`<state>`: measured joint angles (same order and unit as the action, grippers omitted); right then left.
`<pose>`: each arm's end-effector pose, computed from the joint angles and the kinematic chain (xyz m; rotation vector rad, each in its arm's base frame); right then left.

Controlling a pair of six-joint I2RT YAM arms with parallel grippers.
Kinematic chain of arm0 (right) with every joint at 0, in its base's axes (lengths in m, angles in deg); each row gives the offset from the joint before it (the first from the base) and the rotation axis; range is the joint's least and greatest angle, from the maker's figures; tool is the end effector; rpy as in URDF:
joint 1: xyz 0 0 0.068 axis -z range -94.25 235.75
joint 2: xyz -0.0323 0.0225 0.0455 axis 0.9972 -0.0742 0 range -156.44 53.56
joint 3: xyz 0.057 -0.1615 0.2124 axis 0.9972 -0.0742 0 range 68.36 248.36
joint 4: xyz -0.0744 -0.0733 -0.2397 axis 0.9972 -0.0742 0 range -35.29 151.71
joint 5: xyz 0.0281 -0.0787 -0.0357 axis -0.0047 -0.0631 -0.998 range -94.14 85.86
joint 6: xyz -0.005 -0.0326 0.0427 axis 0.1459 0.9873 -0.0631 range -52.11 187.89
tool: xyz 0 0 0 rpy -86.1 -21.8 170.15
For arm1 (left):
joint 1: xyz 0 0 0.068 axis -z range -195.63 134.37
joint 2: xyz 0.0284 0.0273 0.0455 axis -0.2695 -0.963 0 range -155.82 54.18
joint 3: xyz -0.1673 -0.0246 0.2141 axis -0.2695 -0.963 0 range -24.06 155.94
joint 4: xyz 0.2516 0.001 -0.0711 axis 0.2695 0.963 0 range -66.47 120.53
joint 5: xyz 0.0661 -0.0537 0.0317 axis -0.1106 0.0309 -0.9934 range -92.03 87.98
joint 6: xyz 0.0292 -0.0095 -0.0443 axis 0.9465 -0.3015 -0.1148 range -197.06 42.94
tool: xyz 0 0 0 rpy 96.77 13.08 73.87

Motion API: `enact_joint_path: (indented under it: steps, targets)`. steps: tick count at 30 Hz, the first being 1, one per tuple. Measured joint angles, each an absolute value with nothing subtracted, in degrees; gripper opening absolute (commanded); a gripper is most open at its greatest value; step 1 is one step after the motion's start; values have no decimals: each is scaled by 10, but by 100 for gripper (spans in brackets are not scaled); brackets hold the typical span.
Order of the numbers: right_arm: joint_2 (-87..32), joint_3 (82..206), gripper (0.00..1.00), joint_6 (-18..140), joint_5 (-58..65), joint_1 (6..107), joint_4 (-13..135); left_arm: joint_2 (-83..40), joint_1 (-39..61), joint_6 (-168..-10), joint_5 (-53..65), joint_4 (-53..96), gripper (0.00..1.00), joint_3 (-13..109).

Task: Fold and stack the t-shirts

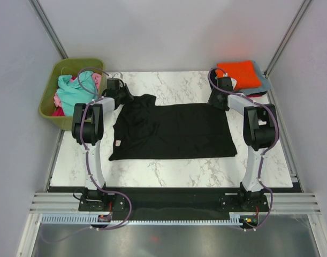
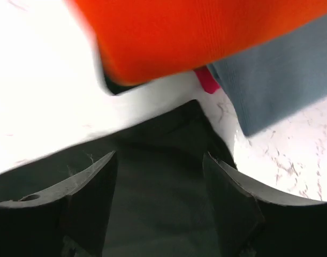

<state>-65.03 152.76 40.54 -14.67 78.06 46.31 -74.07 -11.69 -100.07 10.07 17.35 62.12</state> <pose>0.4502 0.0541 0.1742 0.4934 2.3665 0.0553 0.4919 -0.0414 0.1374 -0.2494 2.2112 -0.4933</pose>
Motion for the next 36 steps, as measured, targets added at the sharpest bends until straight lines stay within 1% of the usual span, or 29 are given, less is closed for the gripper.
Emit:
enact_joint_path:
  steps: [2, 6, 16, 18, 20, 21, 25, 26, 27, 28, 31, 33, 34, 36]
  targets:
    - [-673, 1537, 71, 415, -162, 783, 465, -736, -117, -1001, 101, 159, 2, 610]
    - [-680, 1562, 71, 433, -174, 789, 470, -736, -117, -1001, 101, 148, 2, 608]
    - [-679, 1529, 70, 467, -210, 800, 485, -736, -117, -1001, 95, 133, 2, 608]
    - [-680, 1529, 66, 469, -210, 800, 492, -736, -117, -1001, 94, 131, 2, 608]
    - [-683, 1529, 58, 470, -209, 800, 496, -736, -117, -1001, 92, 131, 2, 608]
    - [-684, 1529, 56, 471, -208, 800, 500, -736, -117, -1001, 90, 131, 2, 607]
    - [-684, 1529, 44, 473, -204, 799, 506, -736, -117, -1001, 88, 130, 2, 607]
    - [-684, 1529, 36, 473, -202, 799, 507, -736, -117, -1001, 87, 130, 2, 606]
    - [-684, 1529, 33, 475, -200, 799, 508, -736, -117, -1001, 87, 130, 2, 606]
    - [-685, 1529, 24, 476, -196, 799, 508, -736, -117, -1001, 87, 130, 2, 606]
    - [-685, 1530, 8, 478, -191, 799, 511, -736, -117, -1001, 87, 129, 2, 606]
    - [-685, 1530, 7, 478, -188, 799, 514, -735, -117, -1001, 87, 125, 2, 603]
    - [-685, 1530, 2, 478, -185, 799, 514, -734, -117, -1001, 87, 124, 2, 601]
    - [-685, 1529, 2, 478, -181, 799, 515, -733, -117, -1001, 88, 125, 2, 599]
